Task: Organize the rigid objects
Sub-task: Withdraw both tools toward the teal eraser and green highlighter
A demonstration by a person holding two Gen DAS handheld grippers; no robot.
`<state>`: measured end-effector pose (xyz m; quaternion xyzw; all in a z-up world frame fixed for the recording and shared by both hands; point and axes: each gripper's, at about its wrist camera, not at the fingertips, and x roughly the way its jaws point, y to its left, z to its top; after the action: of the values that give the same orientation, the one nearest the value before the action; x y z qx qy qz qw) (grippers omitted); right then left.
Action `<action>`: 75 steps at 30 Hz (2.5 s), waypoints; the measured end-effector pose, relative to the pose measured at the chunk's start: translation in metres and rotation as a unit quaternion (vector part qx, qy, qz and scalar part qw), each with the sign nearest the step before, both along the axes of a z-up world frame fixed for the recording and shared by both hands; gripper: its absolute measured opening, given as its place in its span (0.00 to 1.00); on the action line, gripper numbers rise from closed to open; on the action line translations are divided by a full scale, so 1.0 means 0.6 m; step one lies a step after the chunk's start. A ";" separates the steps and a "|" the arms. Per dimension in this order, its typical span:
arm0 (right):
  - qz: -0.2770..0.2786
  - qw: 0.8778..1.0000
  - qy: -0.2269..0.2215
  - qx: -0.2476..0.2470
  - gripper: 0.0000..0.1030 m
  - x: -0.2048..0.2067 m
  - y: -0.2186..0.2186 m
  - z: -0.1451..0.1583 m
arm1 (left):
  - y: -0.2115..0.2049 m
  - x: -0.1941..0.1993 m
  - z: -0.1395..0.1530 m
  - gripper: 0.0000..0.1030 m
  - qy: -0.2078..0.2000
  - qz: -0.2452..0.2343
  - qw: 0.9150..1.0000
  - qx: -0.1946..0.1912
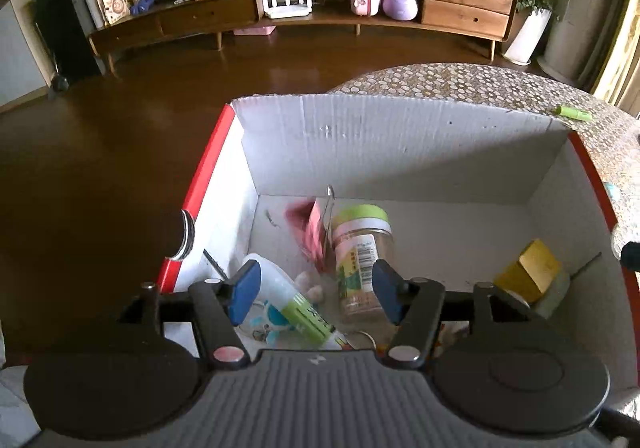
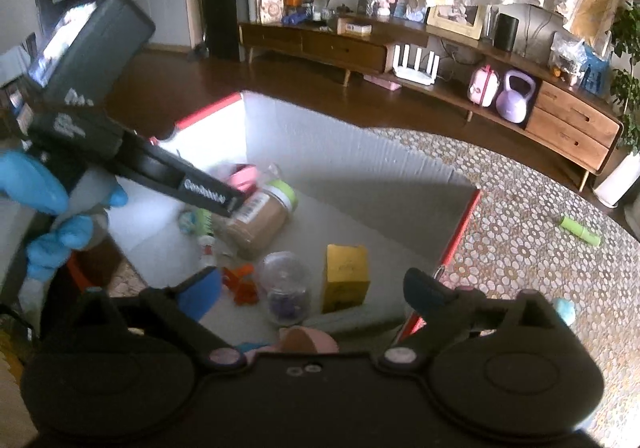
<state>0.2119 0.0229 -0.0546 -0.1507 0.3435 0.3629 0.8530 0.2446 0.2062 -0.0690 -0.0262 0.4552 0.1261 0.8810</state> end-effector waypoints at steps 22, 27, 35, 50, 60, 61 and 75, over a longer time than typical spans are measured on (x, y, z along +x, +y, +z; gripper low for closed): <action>-0.029 0.996 -0.011 0.084 1.00 -0.075 -0.169 0.086 | -0.115 -0.103 0.097 0.77 -0.070 -0.047 0.996 0.014; -0.047 0.995 -0.015 0.082 1.00 -0.082 -0.230 0.090 | -0.160 -0.117 0.117 0.78 -0.094 -0.061 0.994 0.007; -0.105 0.992 -0.024 0.067 1.00 -0.066 -0.343 0.097 | -0.255 -0.119 0.129 0.78 -0.114 -0.095 0.989 0.002; -0.148 0.989 -0.026 0.018 0.99 0.069 -0.459 0.081 | -0.451 -0.023 0.074 0.78 -0.108 -0.121 0.987 -0.012; -0.112 0.992 -0.040 -0.030 0.98 0.241 -0.442 0.044 | -0.516 0.081 -0.007 0.78 -0.133 -0.064 0.989 0.010; -0.113 0.992 -0.038 -0.032 0.98 0.259 -0.436 0.037 | -0.521 0.089 -0.014 0.78 -0.131 -0.061 0.989 0.014; -0.099 0.995 -0.014 -0.023 0.96 0.450 -0.339 -0.053 | -0.539 0.200 -0.099 0.78 -0.119 -0.028 0.992 0.002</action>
<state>0.4820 -0.1805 -0.0864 -0.1404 0.3528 0.2666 0.8858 0.3645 -0.1173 -0.1284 -0.0267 0.3474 0.0983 0.9322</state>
